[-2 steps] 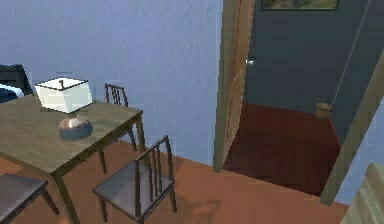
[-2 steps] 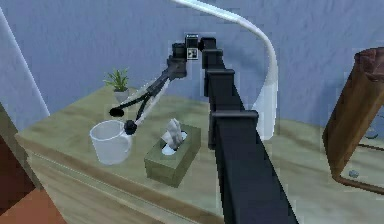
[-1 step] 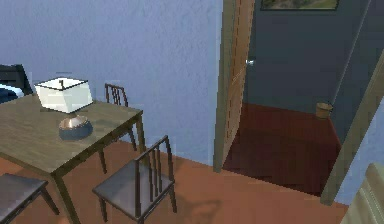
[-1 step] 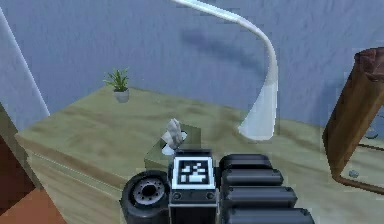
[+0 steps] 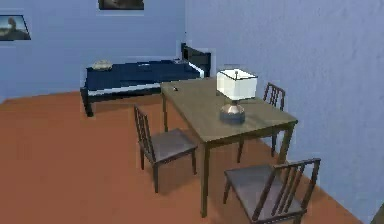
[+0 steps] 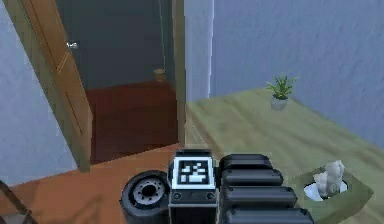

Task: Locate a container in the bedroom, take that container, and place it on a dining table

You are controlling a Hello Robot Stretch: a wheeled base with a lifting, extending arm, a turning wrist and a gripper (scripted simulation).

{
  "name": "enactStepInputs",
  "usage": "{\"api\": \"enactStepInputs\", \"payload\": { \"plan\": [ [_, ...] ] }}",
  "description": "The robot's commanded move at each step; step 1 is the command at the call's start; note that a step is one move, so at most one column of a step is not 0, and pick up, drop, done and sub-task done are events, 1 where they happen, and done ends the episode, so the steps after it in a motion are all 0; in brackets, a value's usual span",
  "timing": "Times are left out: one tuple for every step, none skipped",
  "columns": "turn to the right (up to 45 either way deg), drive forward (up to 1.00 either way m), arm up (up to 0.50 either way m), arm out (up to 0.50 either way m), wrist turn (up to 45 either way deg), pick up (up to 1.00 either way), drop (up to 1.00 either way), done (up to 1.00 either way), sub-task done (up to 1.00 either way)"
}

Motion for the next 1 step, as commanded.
{"api": "enactStepInputs", "payload": {
  "plan": [
    [-24.0, 0.00, 0.00, 0.00, 0.0, 0.00, 0.00, 0.00, 0.00]
  ]
}}
